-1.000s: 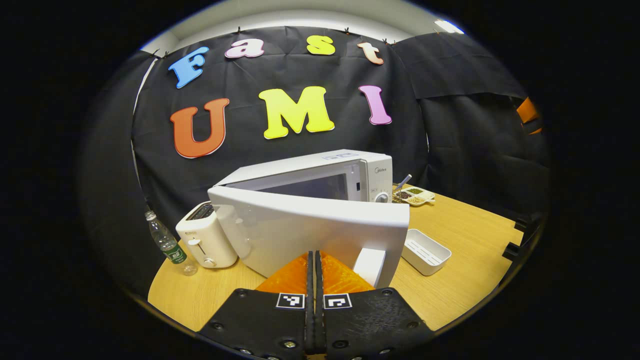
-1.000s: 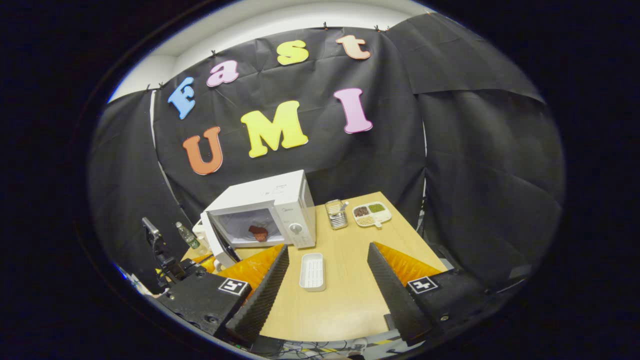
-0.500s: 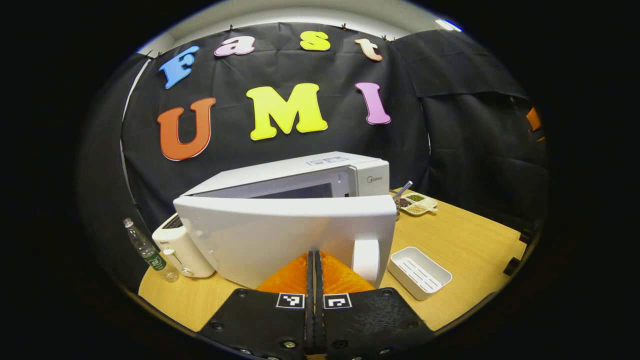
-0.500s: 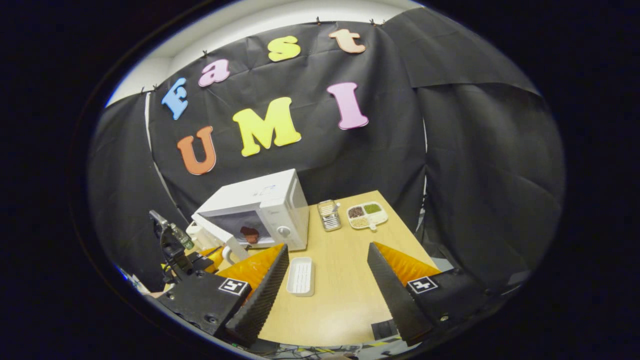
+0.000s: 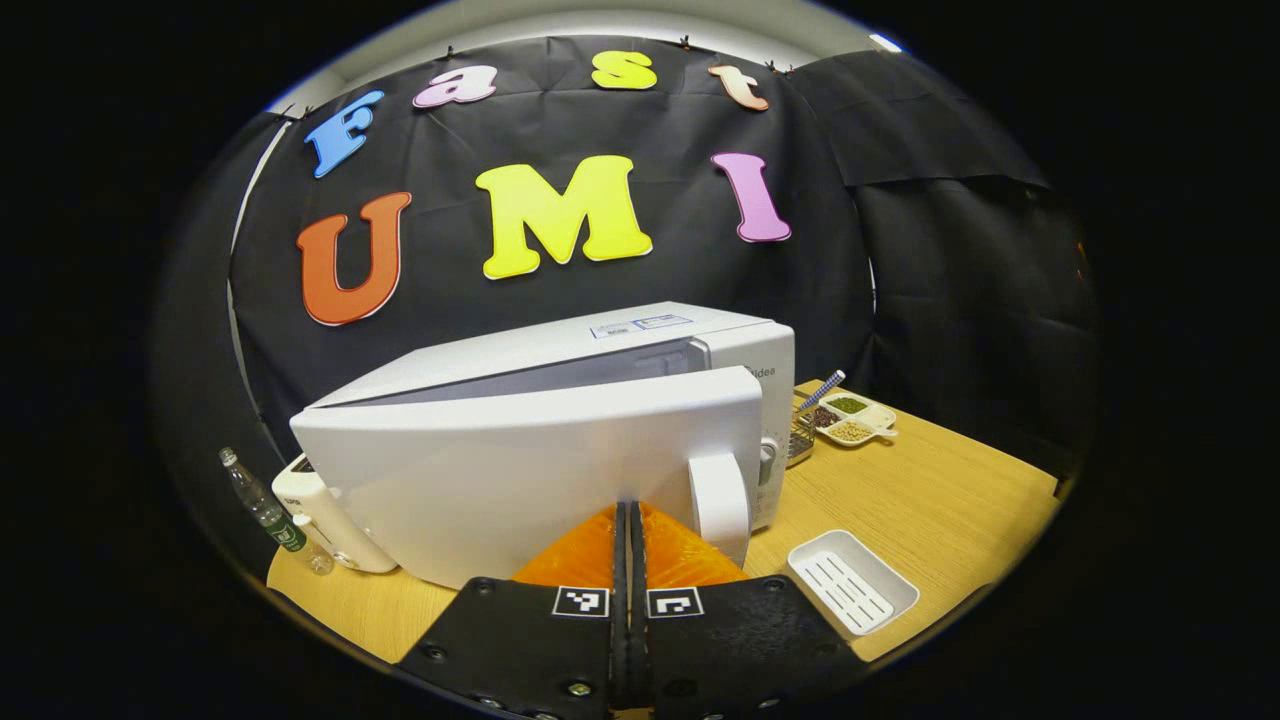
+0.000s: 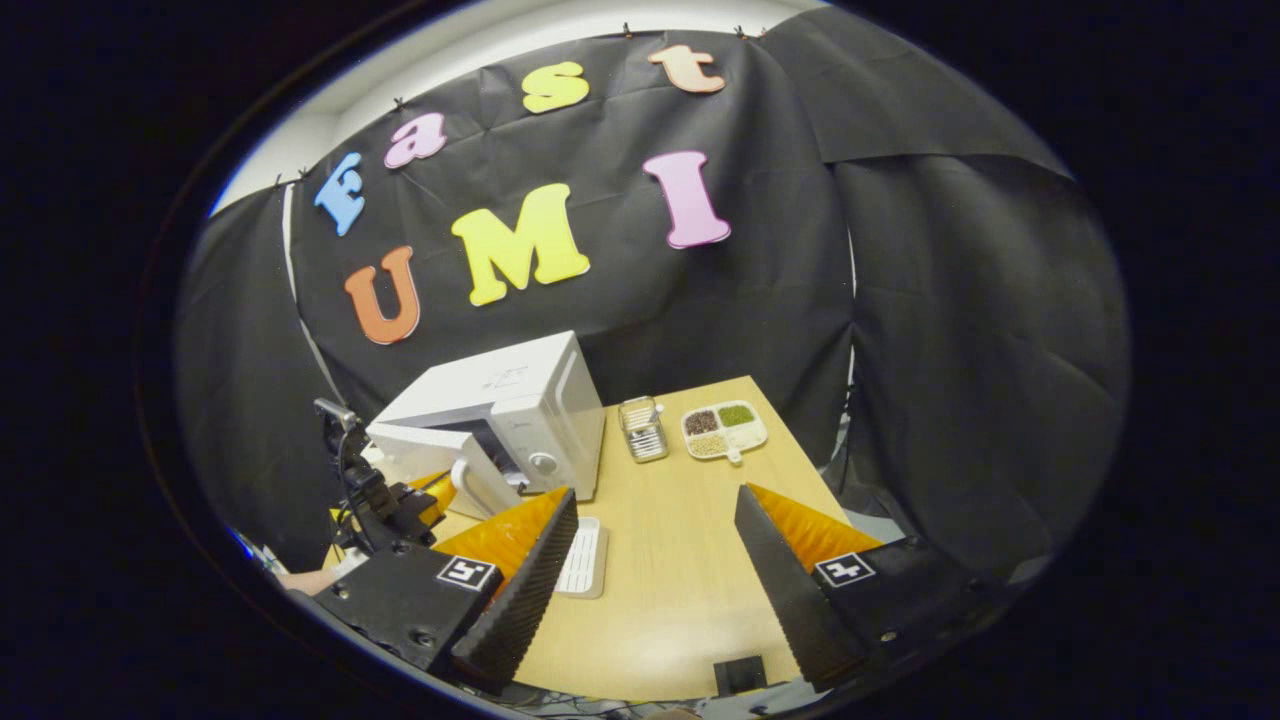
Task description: Open the microwave oven with the left hand, put the food in, and close the microwave oven.
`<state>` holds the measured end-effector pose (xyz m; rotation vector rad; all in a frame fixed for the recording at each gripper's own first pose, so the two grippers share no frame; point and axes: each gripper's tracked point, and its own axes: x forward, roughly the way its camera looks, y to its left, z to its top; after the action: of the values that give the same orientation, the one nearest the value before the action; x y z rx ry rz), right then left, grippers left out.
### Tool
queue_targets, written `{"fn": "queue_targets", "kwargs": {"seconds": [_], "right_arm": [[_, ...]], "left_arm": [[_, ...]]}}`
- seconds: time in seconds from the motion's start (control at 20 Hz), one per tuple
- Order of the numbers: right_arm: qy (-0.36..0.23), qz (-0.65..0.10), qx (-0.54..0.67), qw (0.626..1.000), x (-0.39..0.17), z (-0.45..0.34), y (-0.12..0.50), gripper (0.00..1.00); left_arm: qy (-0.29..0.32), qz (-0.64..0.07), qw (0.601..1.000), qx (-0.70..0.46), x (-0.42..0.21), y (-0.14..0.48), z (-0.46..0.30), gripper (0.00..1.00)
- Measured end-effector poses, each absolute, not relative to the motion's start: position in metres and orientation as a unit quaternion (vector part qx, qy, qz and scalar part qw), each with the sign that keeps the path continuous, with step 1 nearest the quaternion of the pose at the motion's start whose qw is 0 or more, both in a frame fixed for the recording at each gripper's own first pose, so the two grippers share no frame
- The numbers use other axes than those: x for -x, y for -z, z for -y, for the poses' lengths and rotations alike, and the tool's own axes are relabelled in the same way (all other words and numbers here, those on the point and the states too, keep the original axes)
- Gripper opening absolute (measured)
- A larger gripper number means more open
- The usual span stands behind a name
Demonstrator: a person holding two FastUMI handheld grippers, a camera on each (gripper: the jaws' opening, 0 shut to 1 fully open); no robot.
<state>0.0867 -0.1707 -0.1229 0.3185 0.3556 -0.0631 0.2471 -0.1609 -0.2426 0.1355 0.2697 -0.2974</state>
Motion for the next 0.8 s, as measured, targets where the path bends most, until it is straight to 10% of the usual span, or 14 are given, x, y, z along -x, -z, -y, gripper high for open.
{"fn": "queue_targets", "kwargs": {"seconds": [0.8], "right_arm": [[0.024, -0.192, -0.172, 0.966, -0.119, 0.194, 0.13, 1.0]], "left_arm": [[0.118, -0.147, 0.981, -0.052, -0.297, 0.253, 0.178, 0.0]]}}
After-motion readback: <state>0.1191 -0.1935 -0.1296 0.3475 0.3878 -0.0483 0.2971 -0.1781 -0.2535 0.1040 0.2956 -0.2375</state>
